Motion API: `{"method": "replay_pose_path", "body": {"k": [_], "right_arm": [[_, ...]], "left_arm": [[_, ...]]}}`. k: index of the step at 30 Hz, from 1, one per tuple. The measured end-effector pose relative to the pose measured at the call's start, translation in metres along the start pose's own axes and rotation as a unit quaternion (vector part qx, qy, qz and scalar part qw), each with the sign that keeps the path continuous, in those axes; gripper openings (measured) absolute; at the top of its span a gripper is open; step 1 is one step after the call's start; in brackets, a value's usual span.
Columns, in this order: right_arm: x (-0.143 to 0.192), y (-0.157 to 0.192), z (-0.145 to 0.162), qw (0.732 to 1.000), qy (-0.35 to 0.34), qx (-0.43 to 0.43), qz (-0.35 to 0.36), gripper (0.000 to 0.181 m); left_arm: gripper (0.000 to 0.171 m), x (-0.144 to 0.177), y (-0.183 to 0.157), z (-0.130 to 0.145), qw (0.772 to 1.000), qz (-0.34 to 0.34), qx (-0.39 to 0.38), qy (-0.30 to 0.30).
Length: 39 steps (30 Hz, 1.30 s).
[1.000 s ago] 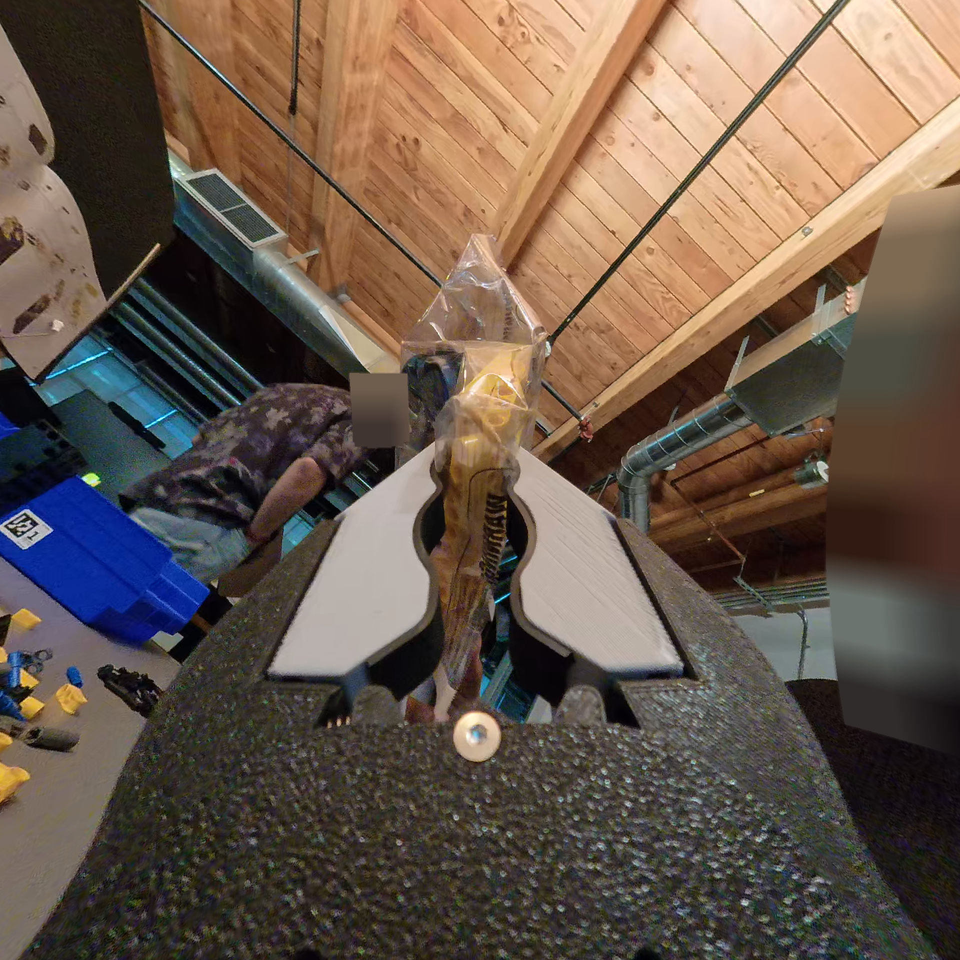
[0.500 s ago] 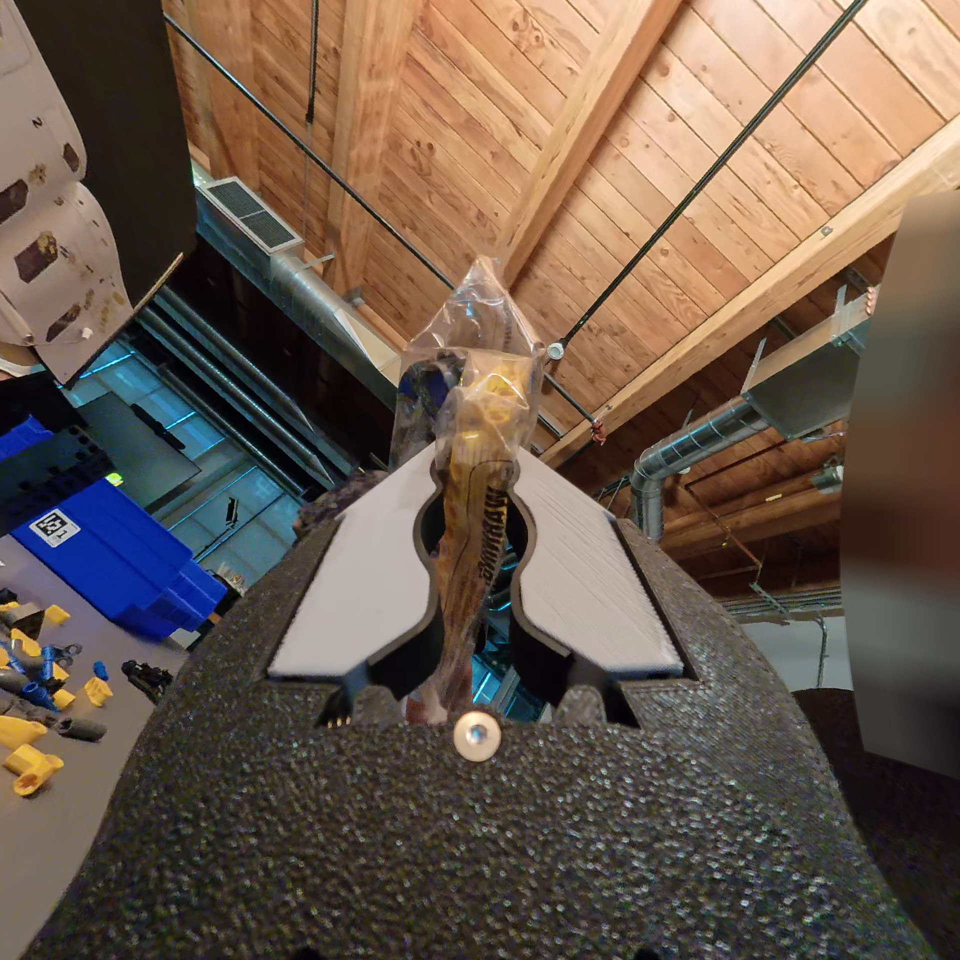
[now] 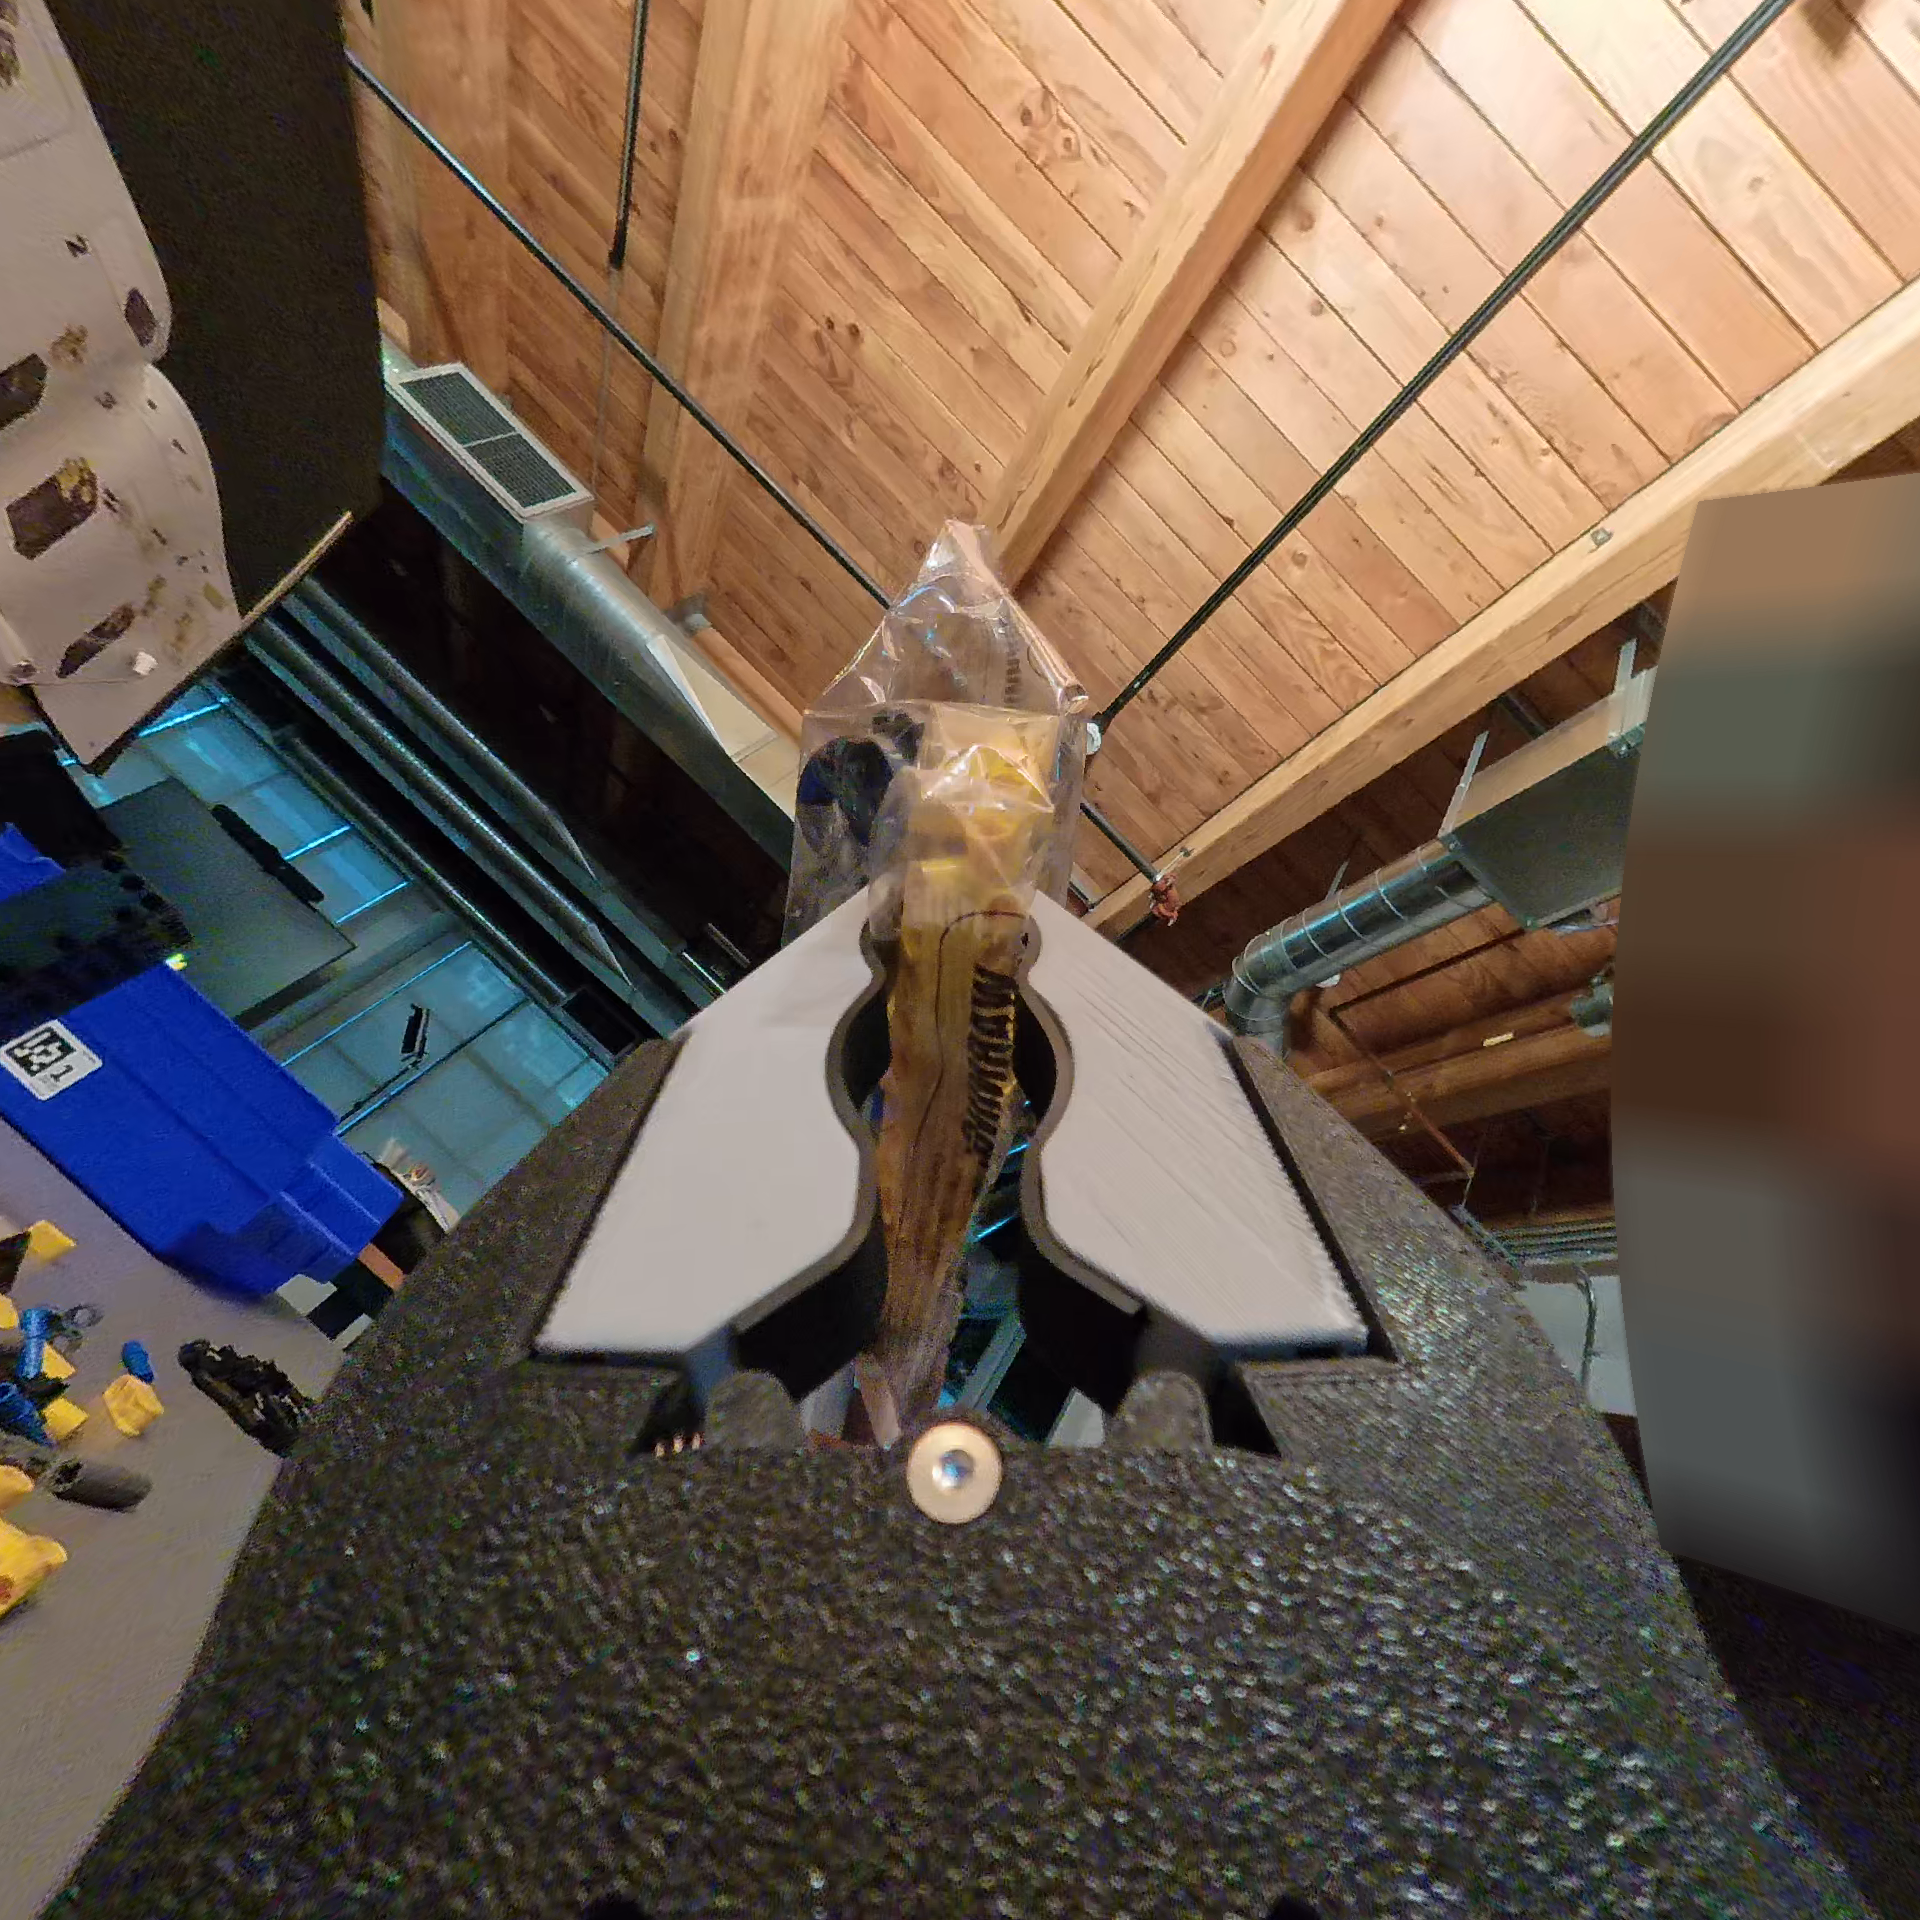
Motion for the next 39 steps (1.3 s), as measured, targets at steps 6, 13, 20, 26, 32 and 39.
{"method": "replay_pose_path", "body": {"k": [6, 13, 20, 26, 32, 39], "right_arm": [[-0.004, 0.001, 0.004, 0.999, 0.038, 0.016, 0.017, 0.035], [-0.008, 0.007, 0.008, 0.996, 0.075, 0.043, 0.007, 0.014], [-0.008, 0.011, 0.009, 0.997, 0.062, 0.042, -0.025, 0.014], [-0.006, 0.016, 0.008, 0.996, 0.046, 0.041, -0.061, 0.015], [-0.001, 0.020, 0.007, 0.991, 0.011, 0.016, -0.130, 0.015], [-0.001, 0.023, 0.011, 0.977, -0.026, -0.036, -0.209, 0.015]], "left_arm": [[0.014, -0.001, 0.000, -0.001, 1.000, 0.009, 0.011, 0.000], [0.014, -0.002, 0.001, 0.000, 1.000, 0.015, 0.021, 0.006], [0.015, -0.003, 0.001, 0.002, 0.999, 0.021, 0.024, 0.010], [0.015, -0.005, 0.001, 0.005, 0.999, 0.034, 0.035, 0.014], [0.016, -0.010, 0.002, 0.014, 0.997, 0.046, 0.053, 0.033], [0.017, -0.016, 0.004, 0.029, 0.992, 0.066, 0.097, 0.037]]}}
Point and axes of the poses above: each gripper's, where its closed fingertips meet, x back along the fingers, z out of its underside, y = z × x across the jaws, the point moved 10 cm from there along x, back along the fingers, and after that the axes turned 12 degrees about z, right-handed, at the moved point
